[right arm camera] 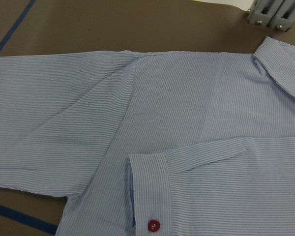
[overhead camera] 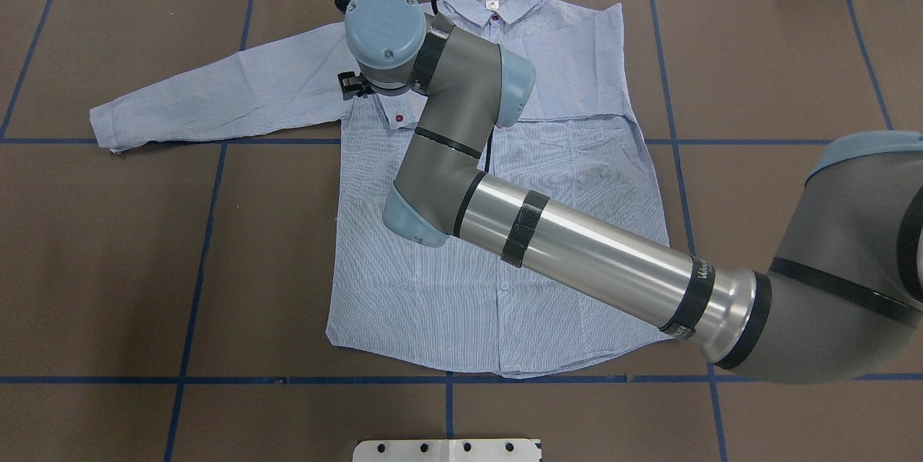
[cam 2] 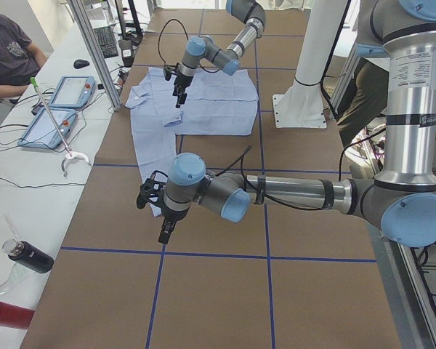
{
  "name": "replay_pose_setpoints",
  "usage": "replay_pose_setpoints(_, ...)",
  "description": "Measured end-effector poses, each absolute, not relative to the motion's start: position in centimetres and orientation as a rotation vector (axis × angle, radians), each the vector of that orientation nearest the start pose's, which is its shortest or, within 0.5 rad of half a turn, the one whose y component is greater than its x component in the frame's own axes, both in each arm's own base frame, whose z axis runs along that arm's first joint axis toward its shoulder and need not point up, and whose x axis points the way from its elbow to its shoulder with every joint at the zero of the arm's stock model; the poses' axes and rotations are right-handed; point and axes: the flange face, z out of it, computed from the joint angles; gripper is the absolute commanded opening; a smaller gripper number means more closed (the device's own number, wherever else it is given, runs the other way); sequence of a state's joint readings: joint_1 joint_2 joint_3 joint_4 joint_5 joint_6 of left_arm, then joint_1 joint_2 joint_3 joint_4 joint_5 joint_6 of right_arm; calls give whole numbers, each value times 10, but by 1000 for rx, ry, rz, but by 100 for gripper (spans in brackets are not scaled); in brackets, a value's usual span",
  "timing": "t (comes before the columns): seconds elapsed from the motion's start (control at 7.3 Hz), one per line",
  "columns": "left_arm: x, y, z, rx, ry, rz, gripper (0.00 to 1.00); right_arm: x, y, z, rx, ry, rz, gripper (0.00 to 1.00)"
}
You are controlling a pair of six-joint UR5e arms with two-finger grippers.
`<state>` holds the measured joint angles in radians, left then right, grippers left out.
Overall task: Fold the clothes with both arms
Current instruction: 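Lift the cuff with the right gripper and lay it across the shirt front, then release the sleeve and raise the right gripper while the left gripper grasps the other cuff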
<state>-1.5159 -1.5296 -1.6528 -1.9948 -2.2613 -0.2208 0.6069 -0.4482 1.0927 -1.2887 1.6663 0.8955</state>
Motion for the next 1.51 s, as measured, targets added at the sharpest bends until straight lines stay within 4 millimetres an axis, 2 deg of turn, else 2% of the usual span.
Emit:
replay_pose_setpoints(0.14, -31, -504, 590, 333, 756, -60, 99, -585, -581, 102, 425, -793, -104, 100)
replay_pose_setpoints(0.27, -2, -507, 582, 313, 787, -136, 97, -547, -587, 120, 367, -792, -90, 100)
replay_pose_setpoints(0.55, 91, -510, 567, 262, 822, -298, 93, -465, -596, 173, 248, -747, -51, 100)
replay_pose_setpoints(0.69, 130, -515, 559, 237, 834, -358, 91, -421, -602, 192, 203, -730, -56, 100)
replay_pose_setpoints(0.82, 160, -527, 553, 216, 839, -414, 89, -374, -608, 206, 164, -720, -87, 100)
replay_pose_setpoints(0.96, 186, -543, 556, 214, 823, -457, 84, -336, -612, 218, 148, -707, -124, 100)
replay_pose_setpoints(1.1, 205, -555, 568, 223, 805, -475, 77, -314, -612, 226, 149, -699, -151, 100)
replay_pose_setpoints(1.23, 216, -562, 589, 231, 801, -478, 71, -306, -611, 229, 150, -699, -164, 100)
replay_pose_setpoints(1.37, 223, -566, 607, 237, 801, -474, 61, -303, -611, 229, 150, -704, -171, 100)
replay_pose_setpoints(1.51, 226, -568, 616, 239, 802, -472, 51, -302, -610, 229, 150, -708, -174, 100)
